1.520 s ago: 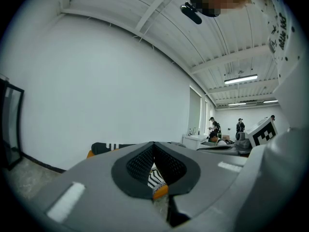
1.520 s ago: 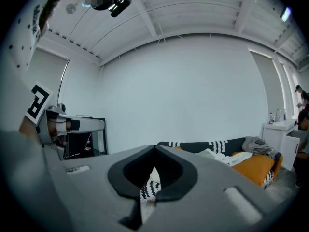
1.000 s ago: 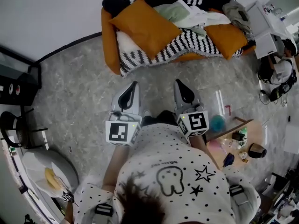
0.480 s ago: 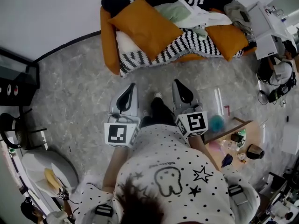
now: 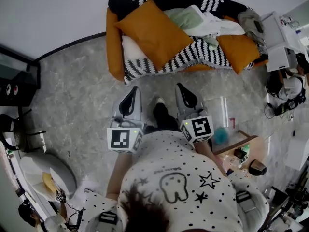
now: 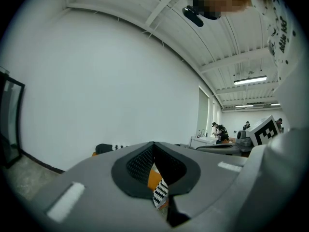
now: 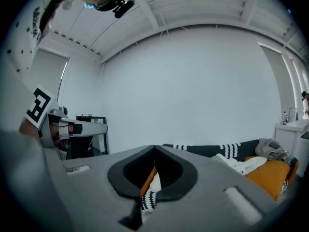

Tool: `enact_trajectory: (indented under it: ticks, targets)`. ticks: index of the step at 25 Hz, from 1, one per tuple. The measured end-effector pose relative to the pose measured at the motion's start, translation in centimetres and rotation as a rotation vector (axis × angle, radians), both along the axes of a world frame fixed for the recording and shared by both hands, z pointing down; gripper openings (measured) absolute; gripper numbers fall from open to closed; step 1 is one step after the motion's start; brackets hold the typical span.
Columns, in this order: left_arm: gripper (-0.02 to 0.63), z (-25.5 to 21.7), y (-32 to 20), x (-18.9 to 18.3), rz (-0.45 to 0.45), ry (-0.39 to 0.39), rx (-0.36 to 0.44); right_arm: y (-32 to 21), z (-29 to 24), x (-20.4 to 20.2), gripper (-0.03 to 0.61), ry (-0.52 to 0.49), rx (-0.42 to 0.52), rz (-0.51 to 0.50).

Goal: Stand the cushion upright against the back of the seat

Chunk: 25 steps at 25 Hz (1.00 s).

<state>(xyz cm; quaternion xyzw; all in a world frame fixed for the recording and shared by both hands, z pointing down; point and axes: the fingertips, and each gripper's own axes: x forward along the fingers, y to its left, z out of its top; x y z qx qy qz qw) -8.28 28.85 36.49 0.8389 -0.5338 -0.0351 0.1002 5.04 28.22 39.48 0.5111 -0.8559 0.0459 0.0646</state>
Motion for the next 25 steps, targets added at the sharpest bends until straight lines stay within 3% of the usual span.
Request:
enact_trajectory:
  ticks: [14,25]
  targets:
    - [-0.003,0.1,-8.3,3.0,-0.062,-0.001,0.011,-9.4,-0.1,2.6,-0.002,-0.004,0.000,-0.078]
    - [-0.003,-0.6,-13.1,7.4,-0.044,-0.008,0.053,-13.7,0.0,6.6,-0.002,-0.005,0.015,-0.084]
